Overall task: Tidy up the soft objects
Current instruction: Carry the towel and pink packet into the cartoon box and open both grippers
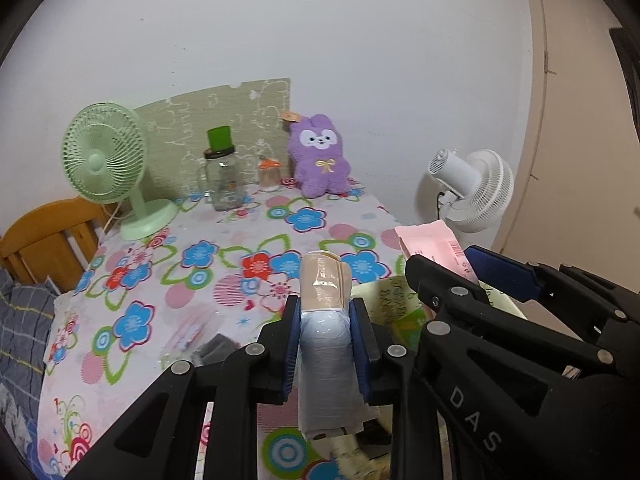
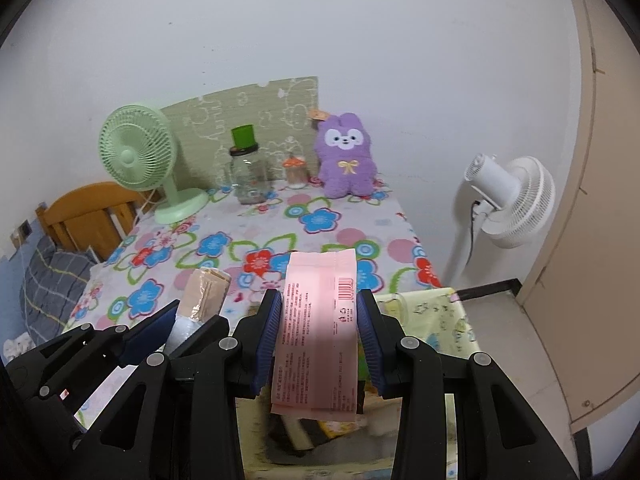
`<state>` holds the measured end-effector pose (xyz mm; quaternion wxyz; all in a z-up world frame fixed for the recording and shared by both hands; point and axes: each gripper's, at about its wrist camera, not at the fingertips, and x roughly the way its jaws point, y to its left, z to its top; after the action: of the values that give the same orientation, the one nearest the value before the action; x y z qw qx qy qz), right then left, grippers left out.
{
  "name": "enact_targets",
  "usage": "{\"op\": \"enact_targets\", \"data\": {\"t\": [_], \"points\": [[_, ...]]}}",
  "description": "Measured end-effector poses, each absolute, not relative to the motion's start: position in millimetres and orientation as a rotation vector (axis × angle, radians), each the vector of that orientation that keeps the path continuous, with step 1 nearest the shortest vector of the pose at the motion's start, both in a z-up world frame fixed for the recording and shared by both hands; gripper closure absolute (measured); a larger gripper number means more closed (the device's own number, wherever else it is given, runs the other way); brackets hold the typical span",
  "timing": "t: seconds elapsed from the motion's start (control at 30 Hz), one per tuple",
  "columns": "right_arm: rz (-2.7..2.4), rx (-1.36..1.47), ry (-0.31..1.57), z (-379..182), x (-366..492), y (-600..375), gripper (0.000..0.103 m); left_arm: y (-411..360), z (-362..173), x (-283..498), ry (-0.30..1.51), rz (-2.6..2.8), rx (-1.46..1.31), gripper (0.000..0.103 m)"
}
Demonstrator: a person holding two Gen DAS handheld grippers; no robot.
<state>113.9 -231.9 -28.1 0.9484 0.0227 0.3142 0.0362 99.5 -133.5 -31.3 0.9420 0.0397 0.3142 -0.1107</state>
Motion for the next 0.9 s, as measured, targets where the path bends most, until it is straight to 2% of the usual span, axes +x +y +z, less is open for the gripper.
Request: {"op": "enact_targets", "data": {"t": [0.57,0.83,0.9], "points": [[0.024,0.083,0.696,-58.1,129.2,-282.5,0.061,-182.9,-59.0,118.9,0.710,-0.294,0.117,0.078],[0.016,0.108,0.735,-73.8,133.5,-292.4,0.061,-194.6,-72.1,123.4,0.746,-0.313,0.134,0.064],[0.018,0.111,0.738,-75.3,134.4,-293.8,0.061,-196.4,-73.5,123.6,0.747,-0.313,0.141,0.057]]}}
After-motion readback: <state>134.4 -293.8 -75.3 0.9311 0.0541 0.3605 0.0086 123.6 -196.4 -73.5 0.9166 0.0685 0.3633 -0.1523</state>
